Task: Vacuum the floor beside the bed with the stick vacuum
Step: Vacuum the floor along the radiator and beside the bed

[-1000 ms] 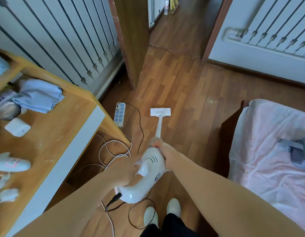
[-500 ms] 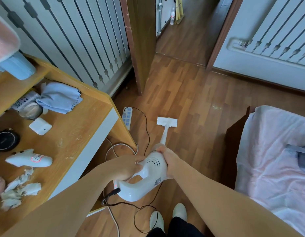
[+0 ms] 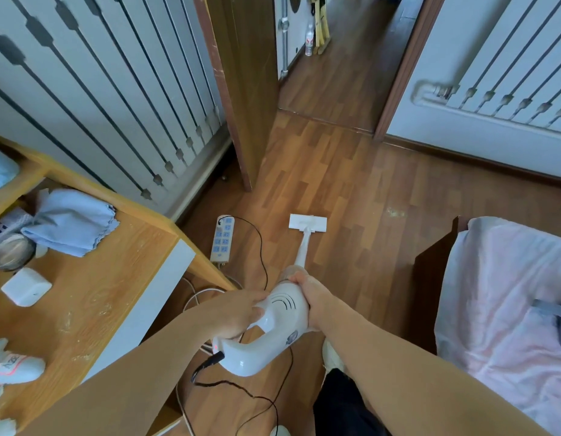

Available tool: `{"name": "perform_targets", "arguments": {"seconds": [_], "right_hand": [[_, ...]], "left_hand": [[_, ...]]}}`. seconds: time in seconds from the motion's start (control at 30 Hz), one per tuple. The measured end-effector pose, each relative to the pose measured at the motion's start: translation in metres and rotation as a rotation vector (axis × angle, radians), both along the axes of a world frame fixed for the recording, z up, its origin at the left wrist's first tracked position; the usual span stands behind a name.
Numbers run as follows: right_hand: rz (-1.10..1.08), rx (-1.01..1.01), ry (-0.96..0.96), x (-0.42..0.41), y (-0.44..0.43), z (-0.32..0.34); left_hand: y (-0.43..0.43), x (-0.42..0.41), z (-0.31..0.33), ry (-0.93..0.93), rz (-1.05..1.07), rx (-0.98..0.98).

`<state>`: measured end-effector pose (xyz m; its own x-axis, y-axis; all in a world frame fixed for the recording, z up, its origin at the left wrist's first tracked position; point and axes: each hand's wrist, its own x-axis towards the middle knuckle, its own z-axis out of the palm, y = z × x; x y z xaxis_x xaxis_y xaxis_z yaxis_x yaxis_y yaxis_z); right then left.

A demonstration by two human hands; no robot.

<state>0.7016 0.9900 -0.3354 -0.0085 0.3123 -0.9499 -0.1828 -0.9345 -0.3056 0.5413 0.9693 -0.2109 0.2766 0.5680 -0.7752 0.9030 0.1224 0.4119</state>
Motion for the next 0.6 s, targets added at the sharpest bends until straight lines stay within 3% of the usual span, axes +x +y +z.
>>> {"name": "perform_targets", "arguments": {"seconds": [0.6], "right_hand": [[-0.063, 0.041, 0.006, 0.150, 0.189, 0.004]], "left_hand": [[0.199, 0.137, -0.037, -0.066, 0.026, -0.045]]}}
